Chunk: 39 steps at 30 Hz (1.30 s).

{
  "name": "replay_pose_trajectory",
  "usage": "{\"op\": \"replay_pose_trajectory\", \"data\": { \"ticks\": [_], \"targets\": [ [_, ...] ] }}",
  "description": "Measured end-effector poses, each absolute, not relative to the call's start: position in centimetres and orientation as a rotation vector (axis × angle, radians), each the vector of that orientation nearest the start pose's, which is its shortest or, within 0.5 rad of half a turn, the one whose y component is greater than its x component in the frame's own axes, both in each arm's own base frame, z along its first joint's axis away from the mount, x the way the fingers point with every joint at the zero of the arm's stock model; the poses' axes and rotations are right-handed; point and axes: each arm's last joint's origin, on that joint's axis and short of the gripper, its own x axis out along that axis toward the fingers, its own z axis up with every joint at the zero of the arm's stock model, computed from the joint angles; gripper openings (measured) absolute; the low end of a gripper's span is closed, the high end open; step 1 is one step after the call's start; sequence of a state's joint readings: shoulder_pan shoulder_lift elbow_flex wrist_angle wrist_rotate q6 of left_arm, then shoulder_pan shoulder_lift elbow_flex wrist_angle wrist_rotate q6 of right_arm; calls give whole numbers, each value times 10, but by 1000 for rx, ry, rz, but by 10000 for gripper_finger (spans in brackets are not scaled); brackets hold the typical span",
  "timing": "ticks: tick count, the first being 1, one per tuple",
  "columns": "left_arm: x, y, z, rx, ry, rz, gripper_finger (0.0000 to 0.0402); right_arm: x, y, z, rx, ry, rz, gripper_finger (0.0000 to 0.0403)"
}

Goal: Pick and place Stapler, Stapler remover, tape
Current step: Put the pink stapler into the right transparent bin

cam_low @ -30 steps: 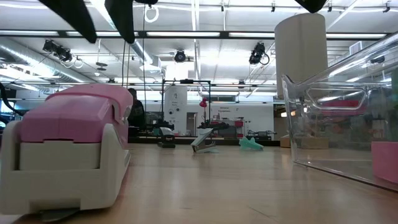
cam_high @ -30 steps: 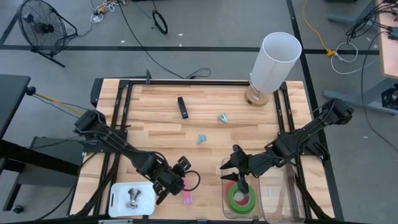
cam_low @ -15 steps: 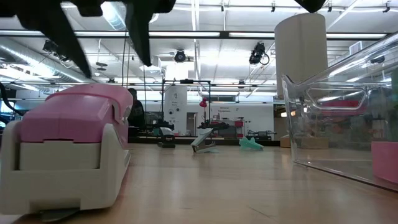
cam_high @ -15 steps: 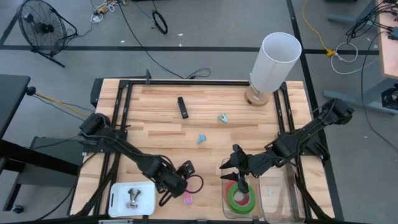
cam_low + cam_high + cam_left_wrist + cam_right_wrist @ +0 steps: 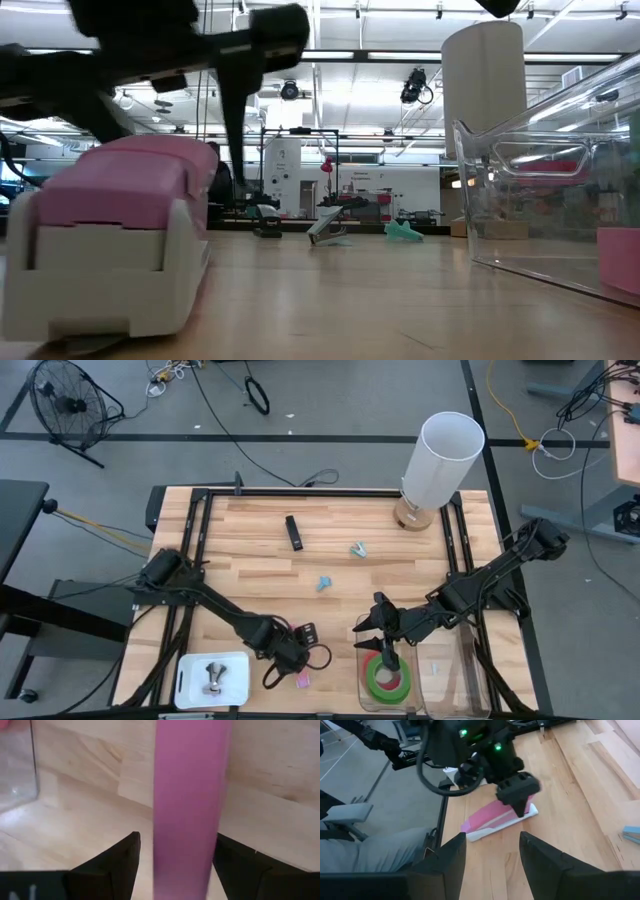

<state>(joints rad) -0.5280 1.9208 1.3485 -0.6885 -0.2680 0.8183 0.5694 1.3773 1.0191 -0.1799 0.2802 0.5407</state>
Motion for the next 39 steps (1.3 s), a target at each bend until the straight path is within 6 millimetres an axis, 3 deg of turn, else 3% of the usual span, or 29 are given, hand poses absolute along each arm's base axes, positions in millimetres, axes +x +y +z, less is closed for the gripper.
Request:
{"op": "replay_pose_trajectory", "data": {
  "ticks": [5,12,20,28,32,39],
  "targets": [
    [337,-169,177,1063,1078,-731,222,260,157,281,295,560,139,184],
    [339,-160,176,946,1099,-799,132,262,159,275,280,582,133,184],
    [338,-160,177,941,1108,-799,131,263,159,274,263,583,137,185],
    [341,-145,181,855,1187,-621,131,262,156,272,230,583,79,184],
    [346,-130,197,820,1215,-526,131,262,153,270,198,586,15,184],
    [356,-110,253,644,1177,-346,131,261,148,268,154,580,-79,184]
  ]
}}
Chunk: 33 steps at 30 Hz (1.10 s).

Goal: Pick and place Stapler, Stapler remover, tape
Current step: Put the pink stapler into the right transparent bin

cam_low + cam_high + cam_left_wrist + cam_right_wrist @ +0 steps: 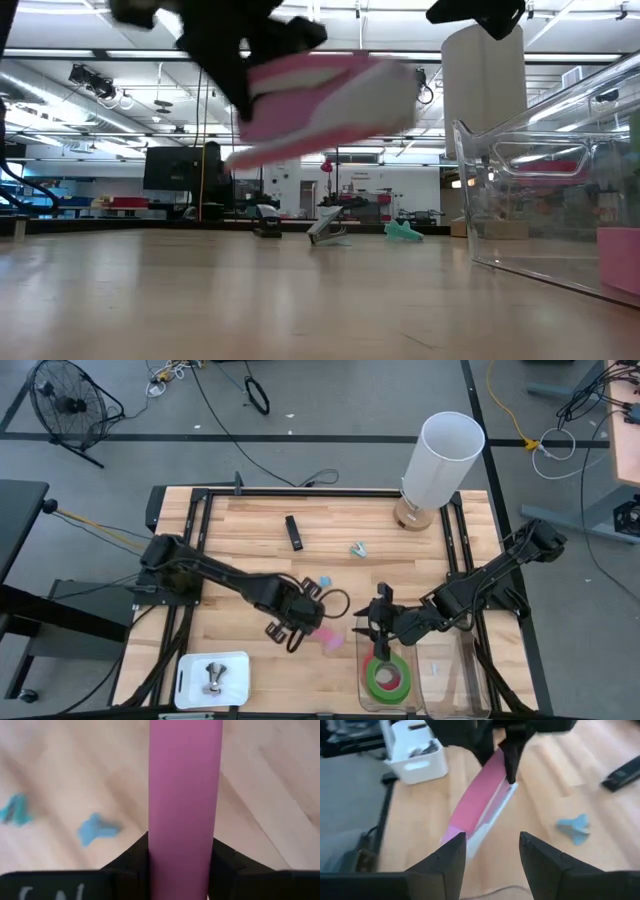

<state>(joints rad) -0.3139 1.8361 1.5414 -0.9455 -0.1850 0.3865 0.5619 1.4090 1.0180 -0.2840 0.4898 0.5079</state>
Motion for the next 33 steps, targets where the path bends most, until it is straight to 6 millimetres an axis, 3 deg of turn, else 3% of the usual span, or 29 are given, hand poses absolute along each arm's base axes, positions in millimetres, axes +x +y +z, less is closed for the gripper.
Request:
{"op": "replay_pose_trajectory", "data": {
  "ticks": [8,23,33],
  "targets": [
    [368,-92,293,440,1094,-59,131,267,129,268,64,536,-264,186],
    [372,-76,295,437,1095,60,131,280,103,268,29,579,-230,257],
    [375,-64,296,425,1091,92,131,286,91,268,-22,583,-234,263]
  ]
}}
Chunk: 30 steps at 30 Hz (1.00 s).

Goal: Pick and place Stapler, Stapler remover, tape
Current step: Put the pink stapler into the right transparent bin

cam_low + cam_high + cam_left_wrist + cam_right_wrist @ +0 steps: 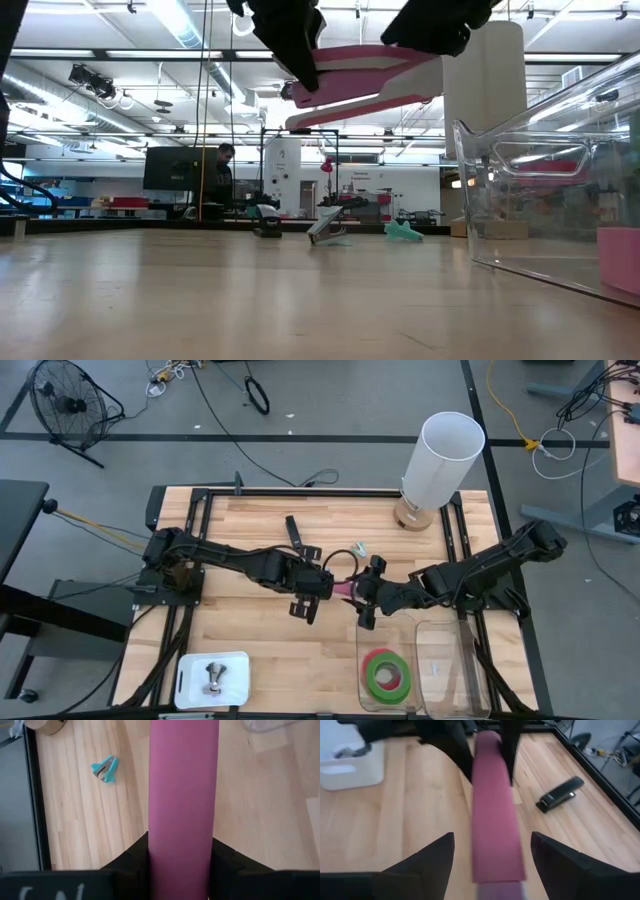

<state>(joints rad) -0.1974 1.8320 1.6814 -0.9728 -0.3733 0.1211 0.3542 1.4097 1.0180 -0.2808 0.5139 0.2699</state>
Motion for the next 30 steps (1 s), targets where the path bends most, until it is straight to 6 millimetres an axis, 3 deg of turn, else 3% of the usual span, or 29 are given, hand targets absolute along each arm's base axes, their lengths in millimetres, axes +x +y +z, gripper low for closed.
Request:
{"op": "replay_pose_trajectory", "data": {
  "ticks": [23,27,30],
  "targets": [
    [378,-63,299,480,1063,60,131,303,69,254,-30,628,-268,260],
    [378,-63,300,477,1062,62,131,304,66,254,-19,634,-253,222],
    [379,-62,300,472,1062,62,131,305,65,254,-15,641,-223,155]
  ]
}}
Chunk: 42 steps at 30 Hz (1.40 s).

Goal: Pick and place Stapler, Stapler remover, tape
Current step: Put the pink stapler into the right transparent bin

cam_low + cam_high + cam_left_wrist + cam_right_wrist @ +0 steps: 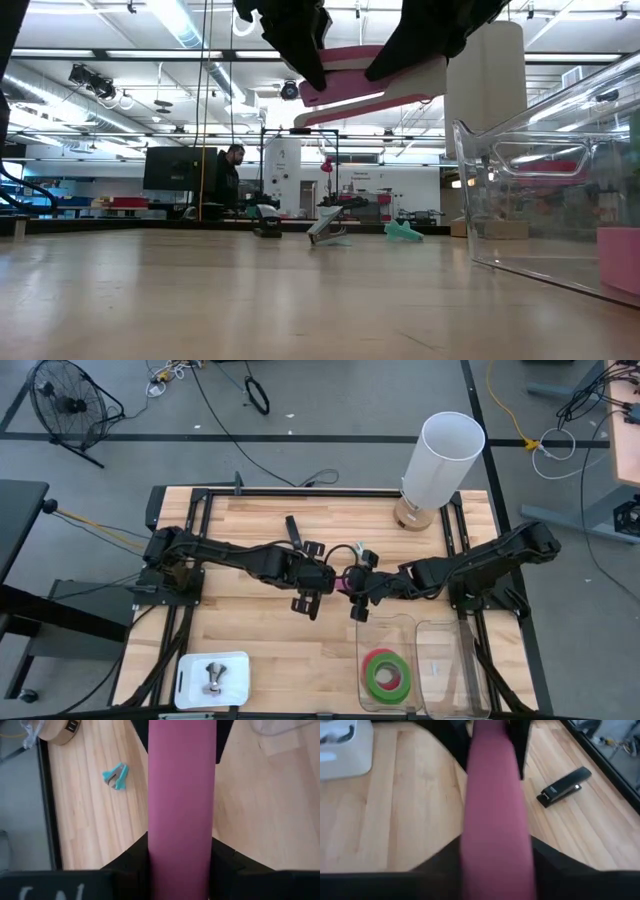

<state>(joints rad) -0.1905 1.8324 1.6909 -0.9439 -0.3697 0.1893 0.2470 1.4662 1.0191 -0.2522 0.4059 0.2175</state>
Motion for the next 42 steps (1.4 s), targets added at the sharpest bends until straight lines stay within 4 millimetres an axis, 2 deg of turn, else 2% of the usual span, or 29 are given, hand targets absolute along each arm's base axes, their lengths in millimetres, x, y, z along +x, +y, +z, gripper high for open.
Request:
{"op": "replay_pose_trajectory", "data": {
  "ticks": [1,7,12,15,21,28,34,42],
  "targets": [
    [379,-62,300,463,1061,57,131,305,65,253,-23,644,-216,132],
    [379,-62,300,449,1060,76,133,305,65,254,-28,642,-205,133],
    [379,-63,301,475,1049,117,222,301,64,257,2,650,-221,133],
    [377,-62,301,482,1060,145,257,291,61,260,6,690,-260,133],
    [365,-59,301,477,1149,208,268,258,69,270,92,752,-354,133],
    [349,-54,319,375,1121,296,259,201,95,282,286,807,-427,133],
    [335,-52,338,313,1057,332,259,163,122,288,476,839,-378,133],
    [328,-55,343,263,1055,340,259,127,152,289,673,1003,-257,133]
  ]
}}
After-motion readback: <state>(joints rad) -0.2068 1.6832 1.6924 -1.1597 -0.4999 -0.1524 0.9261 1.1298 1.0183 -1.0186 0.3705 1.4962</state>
